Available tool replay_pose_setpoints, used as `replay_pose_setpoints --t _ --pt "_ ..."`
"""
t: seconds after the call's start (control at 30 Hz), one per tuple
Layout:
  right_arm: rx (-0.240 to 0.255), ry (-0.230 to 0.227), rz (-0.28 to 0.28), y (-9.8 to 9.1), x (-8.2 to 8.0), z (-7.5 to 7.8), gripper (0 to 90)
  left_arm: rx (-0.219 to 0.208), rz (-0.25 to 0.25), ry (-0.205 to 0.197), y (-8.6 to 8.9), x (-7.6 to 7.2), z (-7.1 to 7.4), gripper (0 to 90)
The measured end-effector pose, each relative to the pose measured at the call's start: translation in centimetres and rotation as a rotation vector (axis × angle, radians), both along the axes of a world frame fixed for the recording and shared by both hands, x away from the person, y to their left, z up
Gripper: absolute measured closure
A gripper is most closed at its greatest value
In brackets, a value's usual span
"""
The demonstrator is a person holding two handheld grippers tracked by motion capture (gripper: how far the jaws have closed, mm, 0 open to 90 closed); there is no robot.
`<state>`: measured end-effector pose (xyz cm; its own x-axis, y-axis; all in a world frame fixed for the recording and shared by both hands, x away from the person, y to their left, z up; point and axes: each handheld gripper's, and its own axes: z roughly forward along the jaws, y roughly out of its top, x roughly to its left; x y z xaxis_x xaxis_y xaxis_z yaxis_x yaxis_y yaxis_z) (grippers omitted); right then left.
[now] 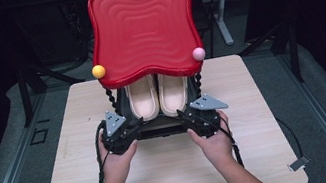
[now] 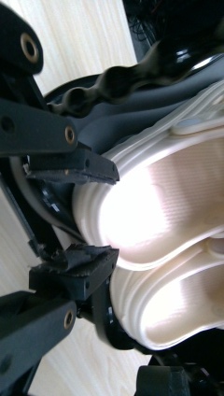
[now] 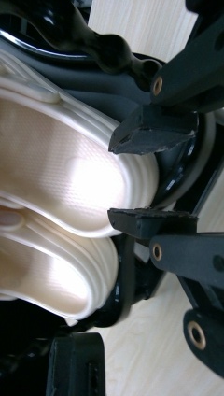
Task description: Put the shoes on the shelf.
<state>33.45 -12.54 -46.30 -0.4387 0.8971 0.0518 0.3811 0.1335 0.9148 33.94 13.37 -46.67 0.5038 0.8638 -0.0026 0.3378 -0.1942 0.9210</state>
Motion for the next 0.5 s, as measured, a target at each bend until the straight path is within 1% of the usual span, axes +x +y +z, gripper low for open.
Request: replay_pose_setpoints --t 0.03,0.1,0.17,0.23,0.33,0.37,0.4,0.43,0.5 --pt "-0.008 0.0 -0.009 0.1 0.2 0.1 58.9 0.003 0.004 -0.002 -0.1 0.2 0.1 54.9" --pt "-0.009 -0.006 -0.02 0.2 0.4 0.2 57.1 -0.003 0.016 -0.008 -0.3 0.5 0.2 52.9" --pt "0.0 -0.015 -0.037 0.4 0.6 0.2 55.3 0.001 0.026 -0.001 -0.4 0.9 0.3 51.7" --pt "-0.01 -0.012 -0.052 0.4 0.9 0.1 54.1 -0.007 0.036 0.014 -0.5 1.4 0.2 50.3" --pt "0.004 0.004 -0.066 0.4 1.5 -0.3 52.9 -0.027 0.042 0.029 -0.7 1.9 0.0 48.0" --pt "0.014 0.011 -0.068 0.3 1.7 -0.3 52.8 -0.024 0.043 0.034 -0.7 2.1 -0.1 47.7" --pt "0.022 0.016 -0.071 0.3 1.8 -0.4 52.8 -0.033 0.05 0.031 -0.9 2.2 -0.2 47.0" --pt "0.031 0.018 -0.075 0.3 2.0 -0.5 52.8 -0.029 0.049 0.035 -0.9 2.3 -0.2 46.7" --pt "0.042 0.023 -0.081 0.2 2.3 -0.6 52.6 -0.032 0.059 0.037 -1.0 2.5 -0.3 46.6"
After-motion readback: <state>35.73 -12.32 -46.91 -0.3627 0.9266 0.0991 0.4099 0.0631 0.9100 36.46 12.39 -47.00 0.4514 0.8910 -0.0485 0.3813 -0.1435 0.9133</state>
